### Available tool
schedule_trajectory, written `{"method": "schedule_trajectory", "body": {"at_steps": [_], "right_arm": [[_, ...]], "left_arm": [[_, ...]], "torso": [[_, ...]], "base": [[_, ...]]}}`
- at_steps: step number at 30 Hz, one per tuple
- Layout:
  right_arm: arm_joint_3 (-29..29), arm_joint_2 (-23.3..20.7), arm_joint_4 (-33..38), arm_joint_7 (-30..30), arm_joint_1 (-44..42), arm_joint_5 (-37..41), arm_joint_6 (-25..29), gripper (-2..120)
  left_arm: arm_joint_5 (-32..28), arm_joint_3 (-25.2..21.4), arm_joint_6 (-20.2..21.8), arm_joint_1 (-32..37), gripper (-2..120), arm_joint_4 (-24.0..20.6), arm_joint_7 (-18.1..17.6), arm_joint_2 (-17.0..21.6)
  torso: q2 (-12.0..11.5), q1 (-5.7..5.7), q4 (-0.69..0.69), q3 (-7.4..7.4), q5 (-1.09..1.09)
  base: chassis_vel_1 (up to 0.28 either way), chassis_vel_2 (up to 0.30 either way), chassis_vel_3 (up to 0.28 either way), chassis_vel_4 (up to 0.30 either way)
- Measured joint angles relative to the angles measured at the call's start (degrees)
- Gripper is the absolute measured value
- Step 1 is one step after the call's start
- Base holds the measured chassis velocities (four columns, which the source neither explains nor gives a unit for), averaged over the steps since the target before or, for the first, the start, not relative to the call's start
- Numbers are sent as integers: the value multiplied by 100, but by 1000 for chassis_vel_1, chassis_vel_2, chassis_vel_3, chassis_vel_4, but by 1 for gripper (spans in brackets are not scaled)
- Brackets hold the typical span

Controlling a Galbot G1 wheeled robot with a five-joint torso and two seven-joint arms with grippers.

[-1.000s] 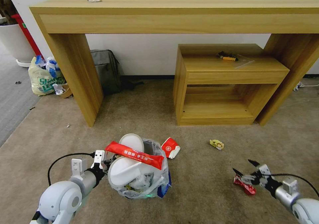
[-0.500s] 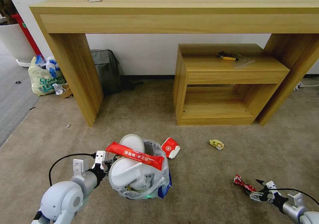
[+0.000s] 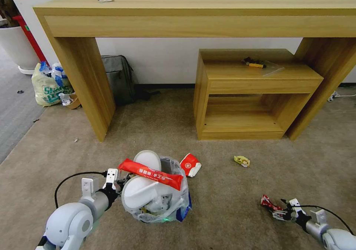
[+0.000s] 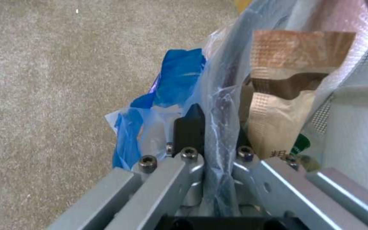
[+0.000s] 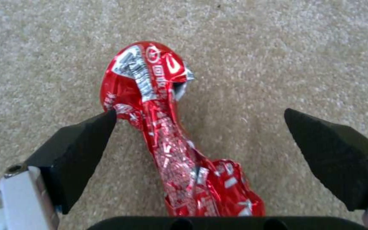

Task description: Pick up the trash bin and place the garbage on the floor into it.

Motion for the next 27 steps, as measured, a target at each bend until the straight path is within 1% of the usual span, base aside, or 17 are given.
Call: {"method": "schedule_trajectory", "body": {"at_steps": [4,5,6,7,9,10,13,14,15,17,19,21,23,24,25,27], "right_arm": [[-25,64,-16,48,60,-158,-54,98],[-32,90,-33,62,91,-237,-70,94],[-32,90,-33,62,91,-237,-70,94],[-36,103,-42,70,108,-276,-77,91],[-69,152,-87,133,177,-384,-140,80],[-69,152,-87,133,177,-384,-140,80],[-92,184,-135,170,218,-450,-186,72],[-92,184,-135,170,218,-450,-186,72],[-95,188,-137,175,218,-459,-191,70],[-97,218,-150,189,215,-518,-204,58],[-97,225,-155,190,215,-527,-204,56],[-95,265,-172,199,216,-565,-200,45],[-95,269,-172,200,216,-567,-199,43],[-95,281,-171,207,213,-570,-197,35],[-95,281,-171,207,213,-570,-197,35],[-76,294,-150,247,195,-570,-196,25]], "left_arm": [[0,-3,0,-2,0,-2,4,6],[-2,-3,0,-4,0,-2,5,7],[-2,-3,0,-4,0,-2,5,7],[-2,-3,0,-5,0,-2,6,7],[-9,-3,0,-11,0,-7,8,11],[-9,-3,0,-11,0,-7,8,11],[-24,-7,0,-12,0,-18,11,21],[-24,-7,0,-12,0,-18,11,21],[-27,-9,0,-13,0,-20,11,23],[-30,-13,0,-14,0,-22,12,25],[-30,-13,0,-14,0,-22,13,25],[-30,-7,0,-12,0,-41,14,24],[-30,-6,-1,-11,0,-43,14,24],[-30,-5,0,-3,0,-57,15,24],[-30,-5,0,-3,0,-57,15,24],[-30,-5,0,23,0,-84,15,27]], "torso": [[0,0,0,0,0],[0,0,0,0,0],[0,0,0,0,0],[0,0,0,0,0],[0,0,0,0,1],[0,0,0,0,1],[0,0,0,0,1],[0,0,0,0,1],[0,0,0,0,1],[0,0,0,0,0],[0,0,0,0,0],[0,0,-1,-1,-1],[0,0,-1,0,-2],[0,0,-1,-1,-1],[0,0,-1,-1,-1],[0,0,2,-1,2]], "base": [[0,0,0,0],[0,0,0,0],[0,0,0,0],[0,0,0,0],[0,0,0,0],[0,0,0,0],[0,0,0,0],[0,0,0,0],[0,0,0,0],[0,0,0,0],[0,0,0,0],[0,0,0,0],[0,0,0,0],[0,0,0,0],[0,0,0,0],[0,0,0,0]]}}
